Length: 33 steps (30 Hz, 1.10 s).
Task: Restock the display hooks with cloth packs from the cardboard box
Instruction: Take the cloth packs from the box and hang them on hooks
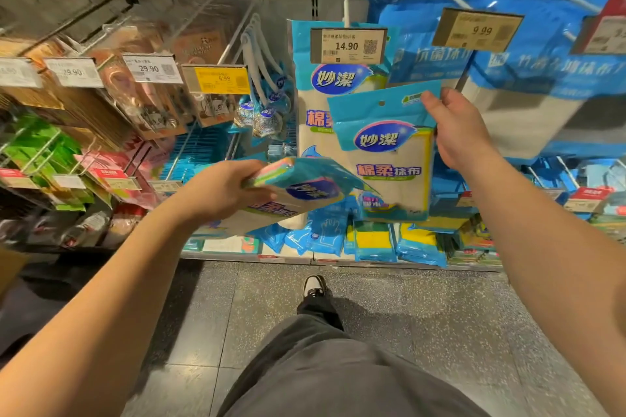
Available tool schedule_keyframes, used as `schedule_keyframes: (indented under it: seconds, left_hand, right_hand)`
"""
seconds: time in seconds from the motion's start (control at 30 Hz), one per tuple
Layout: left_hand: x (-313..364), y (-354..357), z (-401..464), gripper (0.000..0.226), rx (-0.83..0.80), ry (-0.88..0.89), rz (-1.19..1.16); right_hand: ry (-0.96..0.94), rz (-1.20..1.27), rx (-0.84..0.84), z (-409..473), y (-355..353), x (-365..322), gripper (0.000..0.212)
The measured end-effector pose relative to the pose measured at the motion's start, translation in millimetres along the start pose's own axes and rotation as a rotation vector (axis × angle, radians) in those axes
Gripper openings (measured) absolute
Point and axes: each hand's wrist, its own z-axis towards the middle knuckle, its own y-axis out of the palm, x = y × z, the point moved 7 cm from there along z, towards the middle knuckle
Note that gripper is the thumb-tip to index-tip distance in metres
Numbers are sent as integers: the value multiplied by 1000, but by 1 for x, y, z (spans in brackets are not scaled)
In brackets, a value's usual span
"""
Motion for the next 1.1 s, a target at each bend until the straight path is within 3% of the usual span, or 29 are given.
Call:
schedule_keyframes:
  seconds: [0.17,0.27,0.33,0.4,0.53,0.7,0.83,0.93,1.1]
  left_hand:
    - [63,-8,28,16,-79,179,200]
    - [97,-14,46,30,-90,279,272]
    - [113,-20,58,35,-77,317,346]
    - [121,-24,70,30,-71,306,401]
    - [127,-30,85,16,-70,262,403]
    - [129,-32,79,18,-43,295,421]
    - [134,-45,68,19,-12,308,422]
    - [138,-59,67,20,30,329,407]
    - [136,-72,71,17,46,317,417]
  right_hand:
    - [49,93,-96,10,36,3,15]
    - [96,93,-137,13,55,2,15]
    - [93,-38,-114,17,57,-2,19]
    - [54,-145,-102,22,56,-6,30]
    - [68,-149,-149,27,56,-8,29]
    - [48,-81,-137,23,55,-14,31]
    - [43,-87,-121,17,55,-25,14]
    - [9,-116,-108,20,55,-35,12]
    - [-1,-194,-84,30,59,-39,47]
